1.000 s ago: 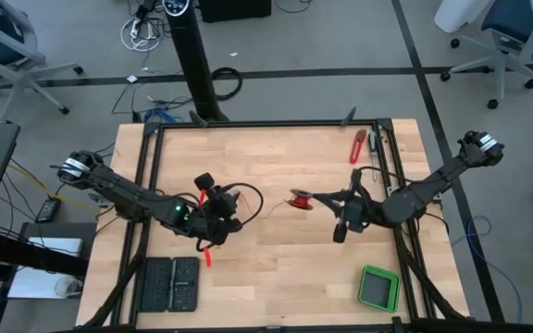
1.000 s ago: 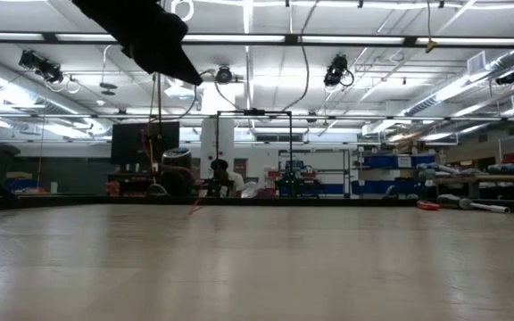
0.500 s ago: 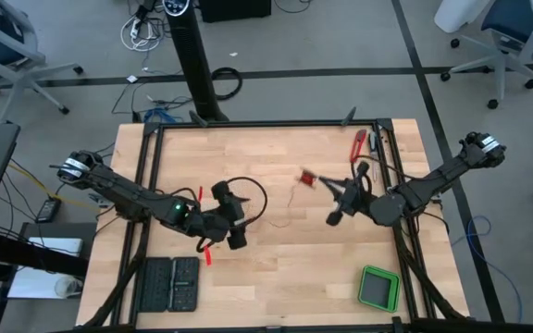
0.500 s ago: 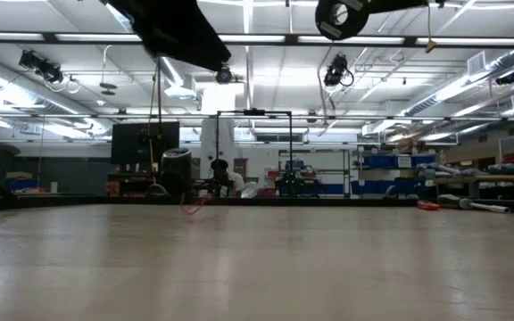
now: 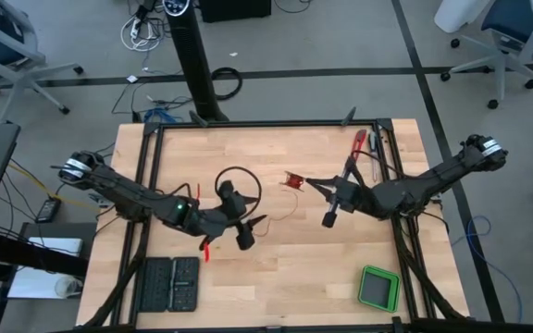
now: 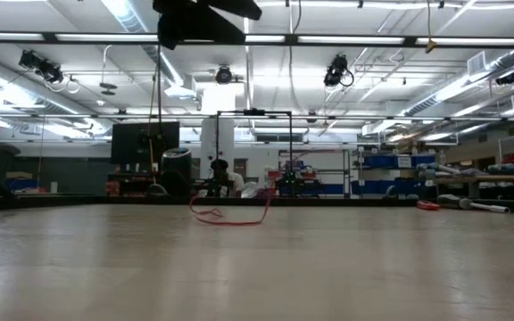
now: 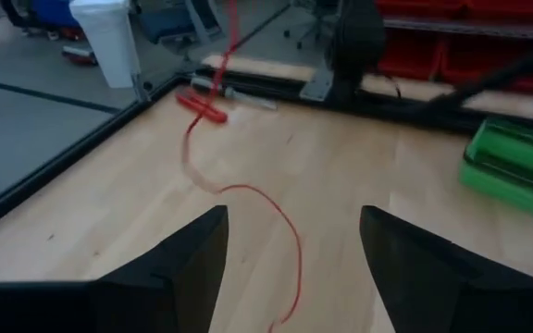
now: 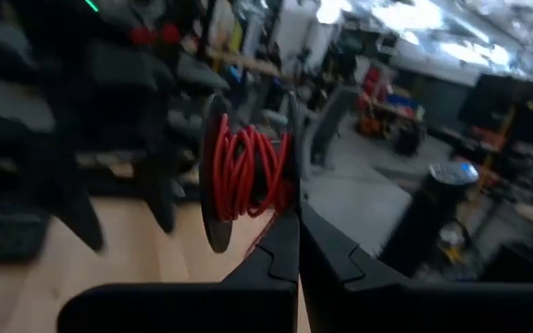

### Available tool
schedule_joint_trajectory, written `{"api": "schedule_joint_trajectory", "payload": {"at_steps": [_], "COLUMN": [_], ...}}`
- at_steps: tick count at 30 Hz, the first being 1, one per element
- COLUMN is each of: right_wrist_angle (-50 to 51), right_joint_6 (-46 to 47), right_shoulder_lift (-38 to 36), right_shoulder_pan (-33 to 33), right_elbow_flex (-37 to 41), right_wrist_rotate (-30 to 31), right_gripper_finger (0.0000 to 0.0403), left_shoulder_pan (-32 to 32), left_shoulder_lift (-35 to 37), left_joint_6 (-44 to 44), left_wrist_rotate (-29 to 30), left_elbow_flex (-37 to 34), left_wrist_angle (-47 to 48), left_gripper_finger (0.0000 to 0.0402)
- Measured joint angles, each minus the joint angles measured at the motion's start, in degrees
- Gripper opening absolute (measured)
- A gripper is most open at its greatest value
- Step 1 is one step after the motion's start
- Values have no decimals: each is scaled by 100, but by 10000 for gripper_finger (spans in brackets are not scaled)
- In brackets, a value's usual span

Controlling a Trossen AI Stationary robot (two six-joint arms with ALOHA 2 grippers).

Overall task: Coil cords
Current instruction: Uncoil the red wire from the black spool

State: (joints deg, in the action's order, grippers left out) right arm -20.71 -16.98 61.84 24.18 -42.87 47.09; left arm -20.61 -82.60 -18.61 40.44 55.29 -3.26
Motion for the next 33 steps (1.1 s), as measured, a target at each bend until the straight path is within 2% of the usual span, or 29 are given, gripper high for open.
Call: {"api": "schedule_joint_trajectory", "payload": {"at_steps": [3, 10, 14, 21, 28, 31, 33], "right_wrist_angle": [-471, -773, -783, -894, -912, -925, -926], "right_joint_6": [-133, -152, -141, -110, -63, -61, -58], "right_shoulder_lift": [105, 319, 380, 454, 466, 466, 466], "right_shoulder_pan": [-29, -77, -90, -96, -103, -103, -103], "right_elbow_flex": [0, 0, 2, 0, 0, 0, 0], "right_wrist_rotate": [-298, -635, -684, -740, -846, -846, -859], "right_gripper_finger": [0, 0, 0, 0, 0, 0, 0], "left_shoulder_pan": [54, 199, 263, 308, 345, 344, 351], "left_shoulder_lift": [-131, -481, -559, -595, -595, -591, -591], "left_joint_6": [95, 770, 950, 989, 1209, 1398, 1399], "left_wrist_rotate": [15, 15, 78, 528, 629, 690, 691], "left_elbow_flex": [-2, -4, -4, -9, -9, -9, -9], "left_wrist_angle": [-259, -944, -1036, -1066, -1596, -1718, -1710], "left_gripper_finger": [248, 248, 248, 248, 247, 232, 202]}}
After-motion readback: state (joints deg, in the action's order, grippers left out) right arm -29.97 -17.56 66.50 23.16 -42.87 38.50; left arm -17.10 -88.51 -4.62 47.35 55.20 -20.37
